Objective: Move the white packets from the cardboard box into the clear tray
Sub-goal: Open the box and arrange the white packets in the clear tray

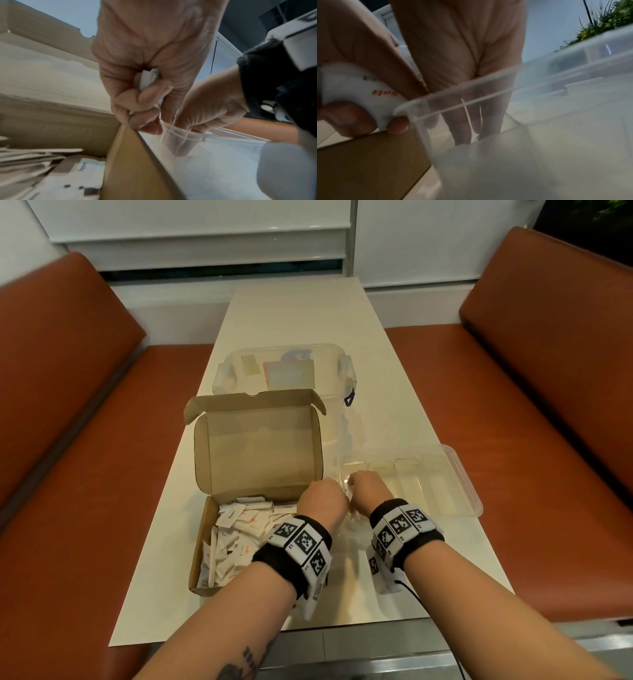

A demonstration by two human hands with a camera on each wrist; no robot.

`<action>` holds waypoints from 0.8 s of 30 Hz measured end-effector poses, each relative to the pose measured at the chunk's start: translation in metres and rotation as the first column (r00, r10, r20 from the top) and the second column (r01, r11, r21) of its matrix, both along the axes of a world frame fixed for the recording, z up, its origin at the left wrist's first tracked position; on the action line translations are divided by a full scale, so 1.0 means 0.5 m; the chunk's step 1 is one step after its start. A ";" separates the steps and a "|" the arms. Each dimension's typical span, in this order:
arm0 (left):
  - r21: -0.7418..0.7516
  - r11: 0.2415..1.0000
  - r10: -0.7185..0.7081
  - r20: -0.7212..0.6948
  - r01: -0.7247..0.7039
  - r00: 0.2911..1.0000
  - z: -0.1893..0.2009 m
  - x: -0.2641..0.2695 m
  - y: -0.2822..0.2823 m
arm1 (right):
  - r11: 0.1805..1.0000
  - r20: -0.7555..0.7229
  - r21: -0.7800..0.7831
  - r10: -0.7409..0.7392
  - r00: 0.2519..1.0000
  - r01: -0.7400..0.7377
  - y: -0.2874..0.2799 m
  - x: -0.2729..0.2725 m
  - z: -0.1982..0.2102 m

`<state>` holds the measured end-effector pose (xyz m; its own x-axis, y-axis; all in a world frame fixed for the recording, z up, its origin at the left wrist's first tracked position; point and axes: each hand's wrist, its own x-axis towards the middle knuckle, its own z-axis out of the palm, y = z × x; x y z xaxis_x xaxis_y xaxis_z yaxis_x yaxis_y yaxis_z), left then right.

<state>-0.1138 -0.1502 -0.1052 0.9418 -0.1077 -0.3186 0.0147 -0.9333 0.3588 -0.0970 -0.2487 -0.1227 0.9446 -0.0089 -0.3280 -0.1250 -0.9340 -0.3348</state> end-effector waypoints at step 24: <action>-0.226 0.972 0.078 0.080 -0.058 0.994 0.007 -0.006 0.030 | 0.967 0.308 0.224 -0.188 0.932 0.121 0.019 -0.036 0.058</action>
